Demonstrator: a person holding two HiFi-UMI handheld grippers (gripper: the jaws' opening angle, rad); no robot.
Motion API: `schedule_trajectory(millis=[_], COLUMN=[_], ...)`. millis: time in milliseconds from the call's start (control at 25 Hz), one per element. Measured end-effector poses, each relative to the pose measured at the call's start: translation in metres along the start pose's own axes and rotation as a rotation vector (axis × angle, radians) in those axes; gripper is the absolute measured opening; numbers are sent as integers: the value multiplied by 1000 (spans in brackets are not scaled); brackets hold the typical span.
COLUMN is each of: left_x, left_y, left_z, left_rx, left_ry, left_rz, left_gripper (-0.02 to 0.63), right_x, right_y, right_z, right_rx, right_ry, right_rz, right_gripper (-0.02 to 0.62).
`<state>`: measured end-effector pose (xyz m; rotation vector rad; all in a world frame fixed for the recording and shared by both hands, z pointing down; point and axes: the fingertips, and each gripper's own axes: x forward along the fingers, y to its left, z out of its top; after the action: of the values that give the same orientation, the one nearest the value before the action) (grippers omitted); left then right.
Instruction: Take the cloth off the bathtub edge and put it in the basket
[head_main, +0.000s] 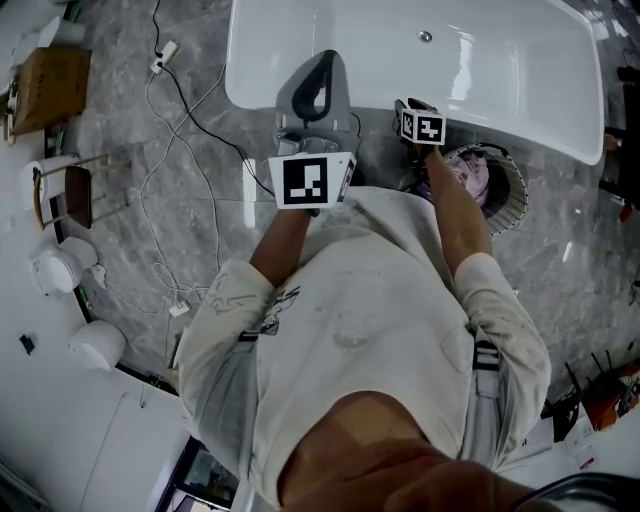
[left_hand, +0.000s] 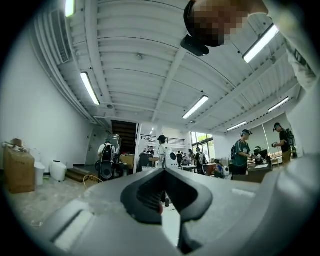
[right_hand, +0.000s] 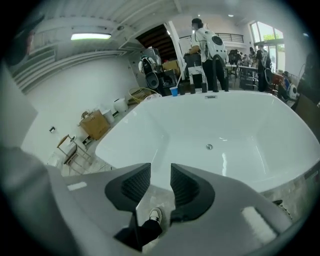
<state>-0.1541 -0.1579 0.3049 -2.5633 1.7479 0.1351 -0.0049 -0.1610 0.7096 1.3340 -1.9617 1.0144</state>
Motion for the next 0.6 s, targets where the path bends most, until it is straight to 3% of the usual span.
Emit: schedule_trajectory(millis=[280, 480, 600], left_x=[2, 5, 10], left_y=[12, 18, 21], left_z=[3, 1, 3], left_rx=[-15, -17, -22], left_ry=[-14, -16, -24], left_rz=[1, 1, 5], left_gripper=[0, 0, 0], right_x=[-38, -90, -120], right_y=[19, 31, 43], right_z=[91, 161, 188], right_rx=[-1, -135, -211], right_ry=[-263, -437, -464], right_rz=[23, -8, -34], right_gripper=[129, 129, 129])
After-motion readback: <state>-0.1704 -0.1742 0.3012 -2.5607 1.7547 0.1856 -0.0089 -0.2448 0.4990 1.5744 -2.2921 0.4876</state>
